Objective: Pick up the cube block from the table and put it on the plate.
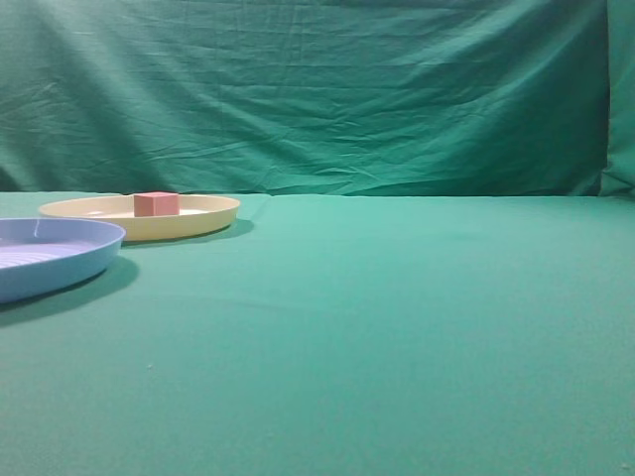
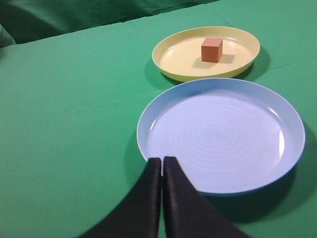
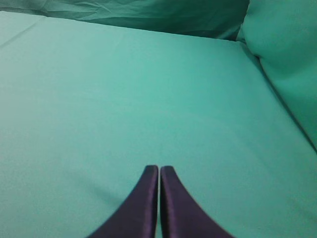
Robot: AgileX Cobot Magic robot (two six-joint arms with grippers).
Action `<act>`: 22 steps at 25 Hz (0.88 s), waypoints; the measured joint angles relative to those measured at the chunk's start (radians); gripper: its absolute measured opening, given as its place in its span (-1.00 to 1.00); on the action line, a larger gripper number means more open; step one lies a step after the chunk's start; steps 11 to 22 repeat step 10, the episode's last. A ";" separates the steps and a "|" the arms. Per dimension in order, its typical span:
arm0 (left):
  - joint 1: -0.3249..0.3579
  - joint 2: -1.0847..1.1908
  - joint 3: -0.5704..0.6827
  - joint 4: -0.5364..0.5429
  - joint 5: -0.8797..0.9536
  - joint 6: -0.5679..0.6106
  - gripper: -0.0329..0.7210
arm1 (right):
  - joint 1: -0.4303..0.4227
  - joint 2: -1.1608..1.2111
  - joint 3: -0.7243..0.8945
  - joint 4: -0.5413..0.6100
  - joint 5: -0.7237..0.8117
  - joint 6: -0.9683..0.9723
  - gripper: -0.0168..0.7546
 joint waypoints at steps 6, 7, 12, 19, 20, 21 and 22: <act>0.000 0.000 0.000 0.000 0.000 0.000 -0.91 | 0.000 0.000 0.000 0.000 0.000 0.000 -0.96; 0.000 0.000 0.000 0.000 0.000 0.000 -0.91 | 0.000 0.000 0.000 0.000 0.000 0.000 -0.96; 0.000 0.000 0.000 0.000 0.000 0.000 -0.91 | 0.000 0.000 0.000 0.000 0.000 0.000 -0.96; 0.000 0.000 0.000 0.000 0.000 0.000 -0.91 | 0.000 0.000 0.000 0.000 0.000 0.000 -0.96; 0.000 0.000 0.000 0.000 0.000 0.000 -0.91 | 0.000 0.000 0.000 0.000 0.000 0.000 -0.96; 0.000 0.000 0.000 0.000 0.000 0.000 -0.91 | 0.000 0.000 0.000 0.000 0.000 0.000 -0.96; 0.000 0.000 0.000 0.000 0.000 0.000 -0.91 | 0.000 0.000 0.000 0.000 0.000 0.000 -0.96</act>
